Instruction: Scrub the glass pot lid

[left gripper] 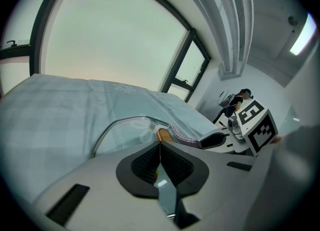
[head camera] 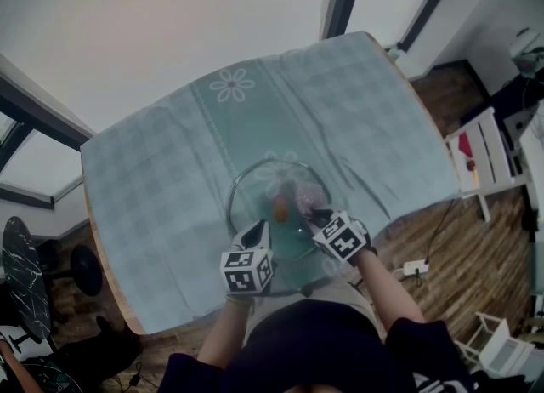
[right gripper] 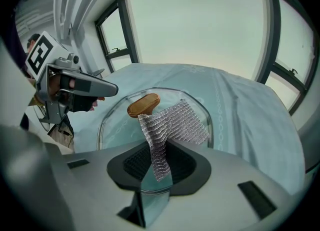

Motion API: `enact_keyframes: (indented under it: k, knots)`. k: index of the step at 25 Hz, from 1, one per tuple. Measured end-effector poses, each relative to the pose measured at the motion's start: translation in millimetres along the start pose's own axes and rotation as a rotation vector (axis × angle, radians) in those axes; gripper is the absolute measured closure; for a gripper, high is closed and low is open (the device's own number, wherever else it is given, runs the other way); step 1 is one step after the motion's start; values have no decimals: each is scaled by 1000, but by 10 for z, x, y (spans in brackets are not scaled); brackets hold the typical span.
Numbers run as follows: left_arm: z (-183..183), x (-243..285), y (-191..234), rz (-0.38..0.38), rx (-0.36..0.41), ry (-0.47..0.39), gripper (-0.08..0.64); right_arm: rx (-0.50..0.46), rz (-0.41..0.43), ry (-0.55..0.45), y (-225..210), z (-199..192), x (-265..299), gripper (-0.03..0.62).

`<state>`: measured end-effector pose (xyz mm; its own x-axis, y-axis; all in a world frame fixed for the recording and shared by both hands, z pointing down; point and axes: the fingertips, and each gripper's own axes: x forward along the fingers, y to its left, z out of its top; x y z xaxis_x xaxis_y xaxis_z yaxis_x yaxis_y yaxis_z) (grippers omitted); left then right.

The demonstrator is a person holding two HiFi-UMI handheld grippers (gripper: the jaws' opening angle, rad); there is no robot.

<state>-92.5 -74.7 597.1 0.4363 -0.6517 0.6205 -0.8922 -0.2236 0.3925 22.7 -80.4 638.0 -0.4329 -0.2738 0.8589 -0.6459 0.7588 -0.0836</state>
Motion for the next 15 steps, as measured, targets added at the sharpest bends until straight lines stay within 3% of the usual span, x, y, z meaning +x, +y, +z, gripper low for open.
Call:
enact_keyframes:
  k: [15]
  knots:
    - [-100,-172,7,-4,-12,-11,557,-3,14,24,292,-167,-20,508]
